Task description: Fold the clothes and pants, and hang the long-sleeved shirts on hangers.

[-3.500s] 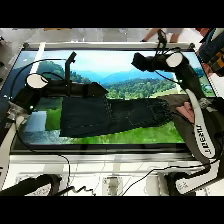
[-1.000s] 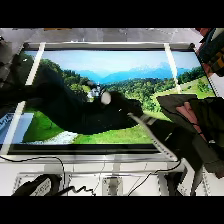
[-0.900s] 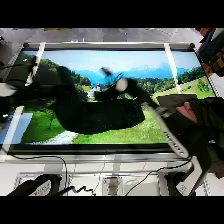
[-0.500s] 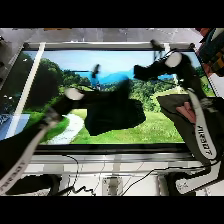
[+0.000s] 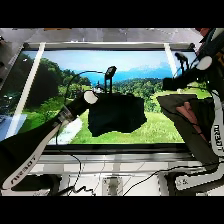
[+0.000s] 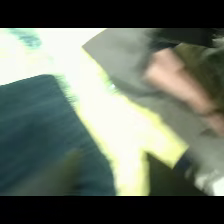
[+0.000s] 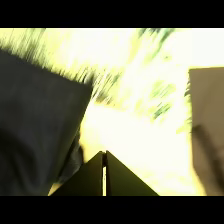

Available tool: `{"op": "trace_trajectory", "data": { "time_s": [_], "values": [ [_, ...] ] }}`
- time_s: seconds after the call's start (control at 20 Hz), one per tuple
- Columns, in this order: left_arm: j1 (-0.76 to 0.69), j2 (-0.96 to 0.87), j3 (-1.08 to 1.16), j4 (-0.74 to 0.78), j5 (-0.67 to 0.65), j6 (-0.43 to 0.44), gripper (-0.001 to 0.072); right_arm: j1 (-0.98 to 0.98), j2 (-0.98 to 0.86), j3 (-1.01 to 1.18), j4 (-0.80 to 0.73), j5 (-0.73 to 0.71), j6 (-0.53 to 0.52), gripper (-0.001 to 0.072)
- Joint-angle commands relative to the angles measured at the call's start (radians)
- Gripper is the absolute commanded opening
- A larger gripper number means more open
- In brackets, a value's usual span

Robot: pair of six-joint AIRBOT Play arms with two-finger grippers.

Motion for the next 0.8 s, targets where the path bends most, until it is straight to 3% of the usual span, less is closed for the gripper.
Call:
{"op": "trace_trajectory", "data": {
  "time_s": [0.0, 0.05, 0.1, 0.35, 0.6, 0.75],
  "values": [
    [0.085, 0.004, 0.004, 0.313, -0.212, 0.0, 0.0018, -0.097, 0.001, -0.233, 0.299, 0.035, -0.167, 0.0189],
    [0.099, 0.003, 0.004, 0.368, -0.237, -0.001, 0.0025, -0.096, 0.001, -0.299, 0.319, -0.011, -0.124, 0.0538],
    [0.107, 0.003, 0.003, 0.416, -0.253, -0.001, 0.0024, -0.084, 0.001, -0.363, 0.318, -0.073, -0.071, 0.0705],
    [0.064, 0.003, -0.003, 0.437, -0.336, -0.001, 0.0024, 0.039, -0.003, -0.496, 0.319, -0.306, -0.05, 0.0698],
    [-0.15, -0.065, -0.009, 0.328, -0.366, -0.001, 0.0025, 0.153, -0.003, -0.495, 0.31, -0.429, -0.021, 0.0698],
    [-0.268, -0.121, -0.009, 0.33, -0.376, -0.001, 0.0024, 0.157, -0.003, -0.495, 0.259, -0.508, 0.076, 0.0698]
  ]
}}
